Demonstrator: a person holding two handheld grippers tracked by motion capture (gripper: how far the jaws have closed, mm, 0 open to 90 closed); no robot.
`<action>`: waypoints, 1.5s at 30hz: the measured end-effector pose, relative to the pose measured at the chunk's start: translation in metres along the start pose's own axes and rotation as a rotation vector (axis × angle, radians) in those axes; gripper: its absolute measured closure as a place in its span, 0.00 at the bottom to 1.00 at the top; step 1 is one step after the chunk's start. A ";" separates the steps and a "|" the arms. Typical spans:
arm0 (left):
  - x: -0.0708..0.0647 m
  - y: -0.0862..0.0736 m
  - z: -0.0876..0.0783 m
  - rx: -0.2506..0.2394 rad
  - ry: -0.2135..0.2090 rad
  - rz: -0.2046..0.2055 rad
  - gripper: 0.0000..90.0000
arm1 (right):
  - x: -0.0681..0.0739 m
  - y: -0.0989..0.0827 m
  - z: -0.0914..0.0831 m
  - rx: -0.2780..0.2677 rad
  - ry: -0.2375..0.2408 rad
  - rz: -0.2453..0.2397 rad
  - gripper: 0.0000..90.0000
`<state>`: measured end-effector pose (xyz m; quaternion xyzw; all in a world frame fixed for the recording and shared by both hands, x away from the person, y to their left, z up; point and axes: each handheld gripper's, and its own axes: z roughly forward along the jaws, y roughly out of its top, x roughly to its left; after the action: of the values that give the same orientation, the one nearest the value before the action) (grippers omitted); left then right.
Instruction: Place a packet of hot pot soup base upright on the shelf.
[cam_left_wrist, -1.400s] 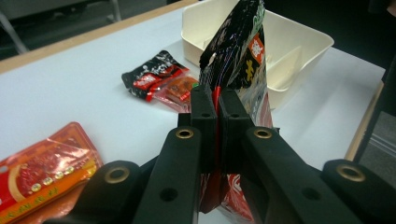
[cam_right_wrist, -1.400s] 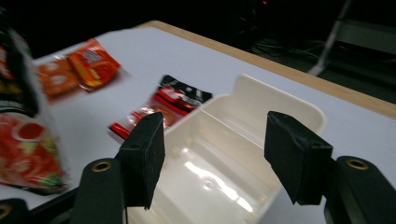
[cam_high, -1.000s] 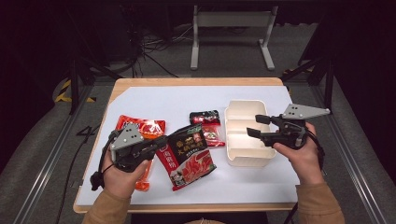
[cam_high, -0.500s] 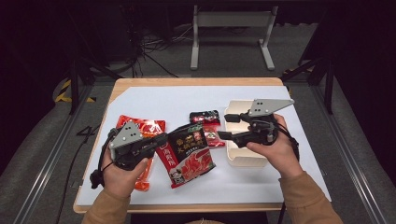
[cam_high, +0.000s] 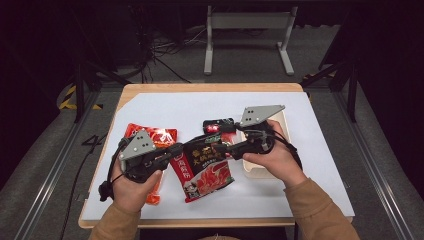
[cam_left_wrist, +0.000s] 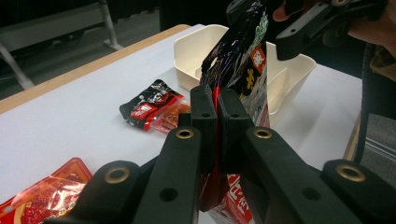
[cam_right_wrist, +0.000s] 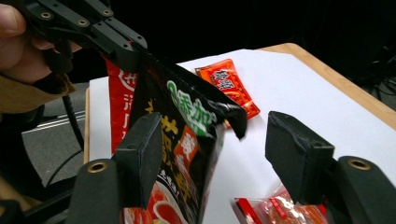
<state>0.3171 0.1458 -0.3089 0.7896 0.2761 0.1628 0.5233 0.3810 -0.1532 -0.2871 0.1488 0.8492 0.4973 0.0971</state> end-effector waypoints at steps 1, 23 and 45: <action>0.000 0.000 0.000 0.000 -0.002 0.001 0.97 | 0.000 0.000 0.002 0.002 0.008 -0.001 0.42; 0.000 -0.002 0.000 -0.036 -0.010 -0.004 0.95 | 0.004 0.007 0.015 0.120 0.060 -0.007 0.85; 0.021 -0.009 -0.020 -0.195 0.005 -0.084 0.55 | 0.001 0.044 -0.019 0.043 -0.069 -0.080 0.88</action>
<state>0.3203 0.1759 -0.3095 0.7222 0.2933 0.1687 0.6033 0.3813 -0.1476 -0.2393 0.1338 0.8611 0.4692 0.1431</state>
